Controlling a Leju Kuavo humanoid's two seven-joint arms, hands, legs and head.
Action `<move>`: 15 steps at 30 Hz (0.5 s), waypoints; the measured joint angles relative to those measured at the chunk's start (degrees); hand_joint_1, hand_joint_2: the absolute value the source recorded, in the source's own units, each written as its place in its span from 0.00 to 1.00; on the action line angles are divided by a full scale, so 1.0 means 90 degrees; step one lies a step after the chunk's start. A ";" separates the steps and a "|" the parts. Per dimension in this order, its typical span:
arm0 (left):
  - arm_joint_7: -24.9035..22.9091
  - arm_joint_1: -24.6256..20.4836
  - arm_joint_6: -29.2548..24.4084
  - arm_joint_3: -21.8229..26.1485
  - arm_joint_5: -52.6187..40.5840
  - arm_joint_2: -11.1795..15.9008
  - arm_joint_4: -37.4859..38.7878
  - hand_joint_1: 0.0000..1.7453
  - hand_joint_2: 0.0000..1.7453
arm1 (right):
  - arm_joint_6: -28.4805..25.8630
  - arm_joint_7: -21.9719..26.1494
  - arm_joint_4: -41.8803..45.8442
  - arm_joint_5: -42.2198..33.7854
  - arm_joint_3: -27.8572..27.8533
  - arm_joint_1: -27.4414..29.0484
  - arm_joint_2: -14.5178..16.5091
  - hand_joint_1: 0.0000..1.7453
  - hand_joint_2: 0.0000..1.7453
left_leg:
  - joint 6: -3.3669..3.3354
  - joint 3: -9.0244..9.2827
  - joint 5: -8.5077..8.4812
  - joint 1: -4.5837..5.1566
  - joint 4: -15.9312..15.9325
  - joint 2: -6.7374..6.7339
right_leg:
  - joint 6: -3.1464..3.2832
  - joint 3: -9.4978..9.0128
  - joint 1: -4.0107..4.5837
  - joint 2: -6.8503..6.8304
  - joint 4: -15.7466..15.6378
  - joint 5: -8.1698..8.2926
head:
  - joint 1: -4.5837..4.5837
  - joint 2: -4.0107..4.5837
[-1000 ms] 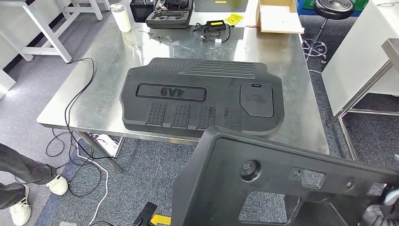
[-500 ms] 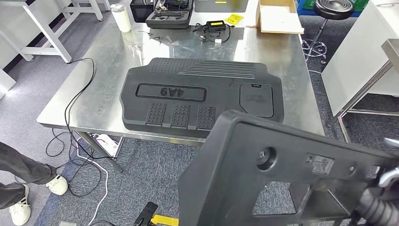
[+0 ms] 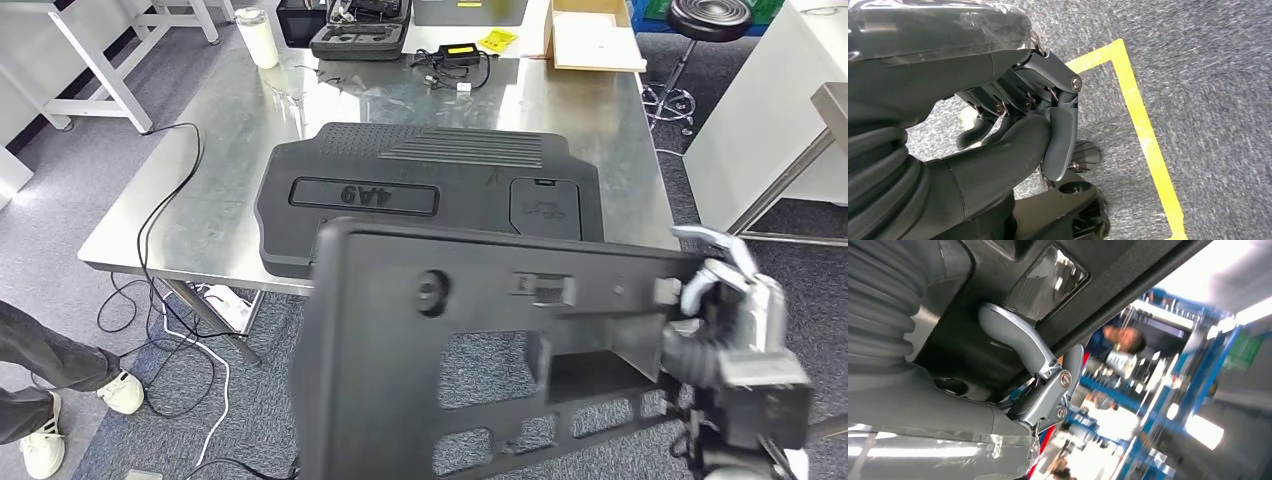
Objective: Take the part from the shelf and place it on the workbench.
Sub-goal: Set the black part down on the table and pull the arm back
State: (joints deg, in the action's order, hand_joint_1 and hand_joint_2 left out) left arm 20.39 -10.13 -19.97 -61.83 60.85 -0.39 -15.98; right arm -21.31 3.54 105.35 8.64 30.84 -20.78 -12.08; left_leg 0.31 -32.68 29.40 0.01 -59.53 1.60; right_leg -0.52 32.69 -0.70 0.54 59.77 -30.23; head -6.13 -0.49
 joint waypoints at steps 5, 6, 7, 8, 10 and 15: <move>-0.0105 -0.0048 0.0003 0.0000 -0.0090 0.0001 -0.0047 1.00 1.00 | 0.0218 -0.0187 -0.0524 0.0247 0.0585 -0.0713 0.0266 1.00 1.00 | 0.0003 0.0000 -0.0003 -0.0002 0.0000 0.0002 | 0.0001 -0.0002 0.0002 -0.0001 0.0000 0.0000 | 0.0001 0.0001; -0.0128 -0.0057 0.0009 0.0000 -0.0102 0.0002 -0.0058 1.00 1.00 | 0.0252 -0.0220 -0.0638 0.0287 0.0700 -0.0850 0.0322 1.00 1.00 | 0.0004 0.0000 -0.0003 -0.0002 0.0000 0.0001 | 0.0001 -0.0002 0.0002 -0.0001 0.0000 0.0001 | 0.0001 0.0000; -0.0143 -0.0066 0.0013 0.0000 -0.0105 0.0002 -0.0069 1.00 1.00 | 0.0286 -0.0244 -0.0760 0.0322 0.0824 -0.0994 0.0384 1.00 1.00 | 0.0004 0.0000 -0.0003 -0.0002 0.0000 0.0000 | 0.0001 -0.0002 0.0002 -0.0001 0.0000 0.0001 | 0.0000 0.0000; -0.0147 -0.0070 0.0010 0.0000 -0.0105 0.0002 -0.0081 1.00 1.00 | 0.0317 -0.0257 -0.0868 0.0344 0.0941 -0.1118 0.0444 1.00 1.00 | 0.0004 0.0000 -0.0003 -0.0003 0.0000 0.0001 | 0.0001 -0.0002 0.0003 -0.0001 0.0000 0.0001 | 0.0001 0.0000; -0.0151 -0.0069 -0.0010 0.0000 -0.0102 0.0002 -0.0101 1.00 1.00 | 0.0375 -0.0269 -0.1104 0.0361 0.1180 -0.1352 0.0582 1.00 1.00 | 0.0004 -0.0001 -0.0003 -0.0003 0.0000 0.0002 | 0.0001 -0.0002 0.0003 -0.0001 0.0000 0.0001 | 0.0000 0.0001; -0.0177 -0.0087 -0.0024 0.0000 -0.0183 0.0002 -0.0125 1.00 1.00 | 0.0471 -0.0297 -0.1690 0.0362 0.1677 -0.1858 0.0944 1.00 1.00 | 0.0004 -0.0002 -0.0003 -0.0004 0.0000 0.0002 | 0.0001 -0.0002 0.0004 -0.0001 0.0000 0.0000 | 0.0001 -0.0001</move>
State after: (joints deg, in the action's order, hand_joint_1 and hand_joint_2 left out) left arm 18.80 -10.91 -20.18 -61.83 59.20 -0.37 -17.10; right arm -17.07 0.87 90.14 11.90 45.93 -37.50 -3.58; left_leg 0.35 -32.70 29.37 -0.02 -59.53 1.62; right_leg -0.51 32.67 -0.66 0.53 59.77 -30.22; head -6.13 -0.49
